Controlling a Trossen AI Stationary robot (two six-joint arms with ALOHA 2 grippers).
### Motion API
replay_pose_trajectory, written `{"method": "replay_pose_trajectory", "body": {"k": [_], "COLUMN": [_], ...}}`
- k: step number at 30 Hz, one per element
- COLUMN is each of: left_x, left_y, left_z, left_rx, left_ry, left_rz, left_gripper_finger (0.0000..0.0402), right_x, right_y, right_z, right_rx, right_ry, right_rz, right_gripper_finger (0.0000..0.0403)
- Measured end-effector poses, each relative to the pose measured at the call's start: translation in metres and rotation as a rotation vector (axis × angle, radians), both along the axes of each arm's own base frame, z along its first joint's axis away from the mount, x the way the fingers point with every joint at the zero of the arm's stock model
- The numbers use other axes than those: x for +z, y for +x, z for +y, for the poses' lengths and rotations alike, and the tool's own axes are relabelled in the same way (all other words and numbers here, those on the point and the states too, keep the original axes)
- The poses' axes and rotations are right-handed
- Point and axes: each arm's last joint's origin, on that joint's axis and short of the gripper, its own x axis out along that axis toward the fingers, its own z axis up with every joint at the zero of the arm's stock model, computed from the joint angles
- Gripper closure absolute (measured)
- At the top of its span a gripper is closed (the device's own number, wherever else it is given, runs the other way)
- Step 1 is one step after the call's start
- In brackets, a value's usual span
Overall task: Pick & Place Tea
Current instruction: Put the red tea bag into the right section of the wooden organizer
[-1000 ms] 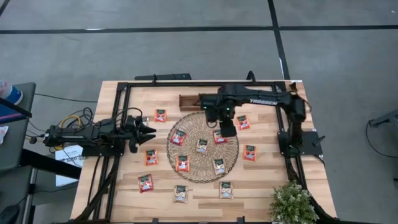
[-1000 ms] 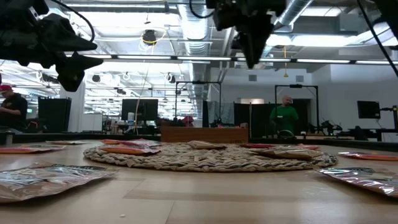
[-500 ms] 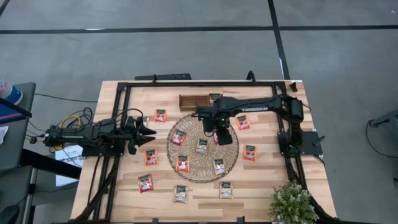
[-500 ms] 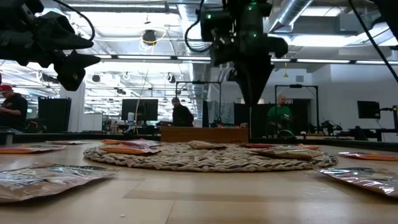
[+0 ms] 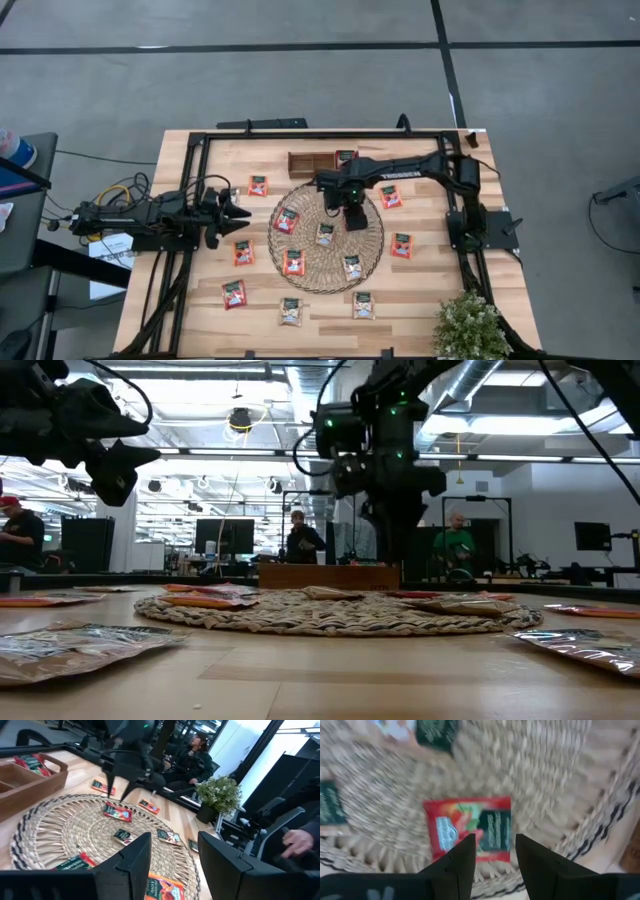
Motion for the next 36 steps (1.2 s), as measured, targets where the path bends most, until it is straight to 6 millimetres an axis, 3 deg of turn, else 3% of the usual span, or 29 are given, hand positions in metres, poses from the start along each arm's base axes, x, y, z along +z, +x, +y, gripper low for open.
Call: {"method": "replay_pose_trajectory", "body": {"k": [6,19,30,36], "left_x": [0.0,0.0,0.0,0.0], "left_y": [0.0,0.0,0.0,0.0], "left_z": [0.0,0.0,0.0,0.0], "left_rx": [-0.015,-0.014,-0.014,-0.013], "left_ry": [-0.001,-0.002,-0.003,-0.003], "left_rz": [0.0,0.0,0.001,0.001], "left_gripper_finger": [0.0247,0.0247,0.0247,0.0247], "right_x": [-0.016,-0.018,-0.035,-0.039], "right_y": [-0.009,-0.002,-0.01,-0.011], "right_z": [-0.002,-0.002,0.0,0.001], "right_rx": [-0.008,0.003,0.004,0.0], "right_ry": [0.004,-0.011,-0.064,-0.06], "right_rz": [0.038,-0.035,-0.013,-0.013], "right_gripper_finger": [0.0271,0.0271,0.0271,0.0301]}}
